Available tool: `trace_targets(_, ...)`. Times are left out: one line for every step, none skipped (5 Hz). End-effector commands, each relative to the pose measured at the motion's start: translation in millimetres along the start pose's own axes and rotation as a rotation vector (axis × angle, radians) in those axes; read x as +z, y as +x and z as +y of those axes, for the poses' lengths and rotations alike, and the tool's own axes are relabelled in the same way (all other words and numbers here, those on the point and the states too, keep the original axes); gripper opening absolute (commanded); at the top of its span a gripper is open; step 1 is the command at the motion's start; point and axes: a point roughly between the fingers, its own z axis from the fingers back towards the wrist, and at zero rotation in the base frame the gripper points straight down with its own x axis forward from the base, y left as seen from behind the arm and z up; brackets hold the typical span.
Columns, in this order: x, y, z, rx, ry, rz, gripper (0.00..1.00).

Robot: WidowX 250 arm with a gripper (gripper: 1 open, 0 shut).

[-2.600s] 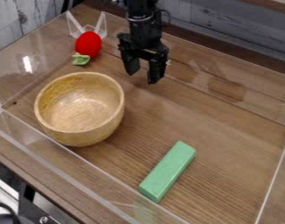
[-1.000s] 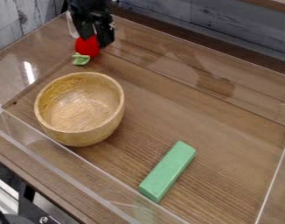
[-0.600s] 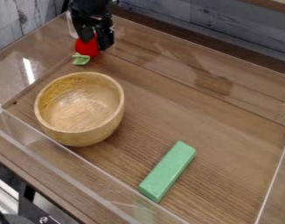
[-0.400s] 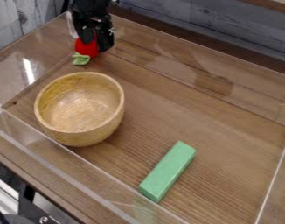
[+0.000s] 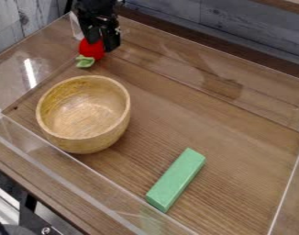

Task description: Move the red object to the right side of the table

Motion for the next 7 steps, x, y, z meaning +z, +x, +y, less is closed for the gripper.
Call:
trace_targets(22.2,12.3,10,-0.003,0.035,-0.047,1.00)
trace_targets(18.2,6.6,25,0.015,0.033,-0.039,1.00)
trace_targets(14.4,0.4,29,0.033,0.032,-0.032,1.00)
trace_targets(13.9,2.2,20,0.060,0.034,-0.025,1.00)
trace_targets(13.5,5.5,12,0.085,0.036,-0.021,1.00)
trace_targets(11.6,3.6,12,0.058,0.031,-0.015,1.00)
trace_targets(16.1,3.7,6,0.049,0.032,-0.021,0.00)
